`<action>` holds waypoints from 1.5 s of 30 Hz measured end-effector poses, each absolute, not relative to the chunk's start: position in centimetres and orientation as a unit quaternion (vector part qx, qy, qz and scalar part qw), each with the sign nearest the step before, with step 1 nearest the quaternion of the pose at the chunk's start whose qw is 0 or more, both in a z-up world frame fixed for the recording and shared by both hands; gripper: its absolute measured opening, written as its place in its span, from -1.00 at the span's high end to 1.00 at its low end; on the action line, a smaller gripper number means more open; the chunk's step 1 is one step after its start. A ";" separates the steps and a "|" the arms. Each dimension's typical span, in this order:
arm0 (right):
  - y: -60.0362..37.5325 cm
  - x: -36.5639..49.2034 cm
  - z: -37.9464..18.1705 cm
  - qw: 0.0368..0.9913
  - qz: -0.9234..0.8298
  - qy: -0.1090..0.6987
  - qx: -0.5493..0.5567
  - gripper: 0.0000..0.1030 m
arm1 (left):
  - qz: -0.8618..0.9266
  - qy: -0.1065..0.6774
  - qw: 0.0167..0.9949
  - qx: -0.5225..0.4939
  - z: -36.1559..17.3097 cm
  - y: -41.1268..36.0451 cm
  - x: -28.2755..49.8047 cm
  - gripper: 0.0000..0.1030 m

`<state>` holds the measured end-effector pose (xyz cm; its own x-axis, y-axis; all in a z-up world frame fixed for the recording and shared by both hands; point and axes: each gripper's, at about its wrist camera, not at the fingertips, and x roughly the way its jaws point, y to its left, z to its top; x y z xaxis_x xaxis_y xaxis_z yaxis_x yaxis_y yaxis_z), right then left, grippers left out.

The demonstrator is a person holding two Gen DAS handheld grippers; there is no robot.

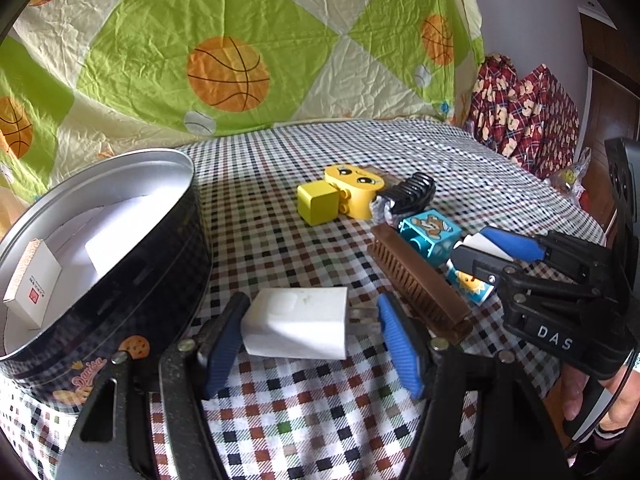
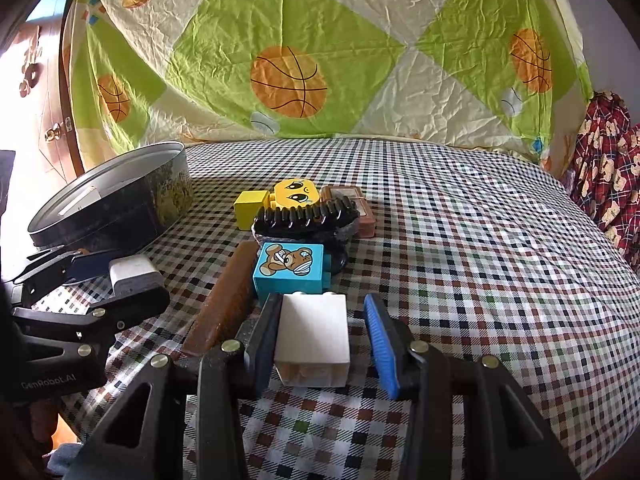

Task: Organize rigid objects
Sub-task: 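Grasp the white power adapter with left tool while right tool approaches the sun-face block, then close right tool on the sun-face block while left tool holds the adapter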

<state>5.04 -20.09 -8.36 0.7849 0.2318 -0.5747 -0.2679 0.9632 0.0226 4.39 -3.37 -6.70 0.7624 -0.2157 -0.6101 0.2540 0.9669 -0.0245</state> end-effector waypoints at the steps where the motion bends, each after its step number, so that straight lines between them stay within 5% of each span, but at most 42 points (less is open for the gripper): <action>1: -20.1 5.0 -8.3 0.945 0.133 0.298 -0.030 0.15 | -0.123 0.318 0.940 0.029 -6.6 -3.3 4.3 -0.28; 45: -20.7 3.0 -7.8 0.964 0.144 0.221 -0.018 0.35 | -0.099 0.227 0.969 0.005 -5.8 -2.3 1.9 -0.28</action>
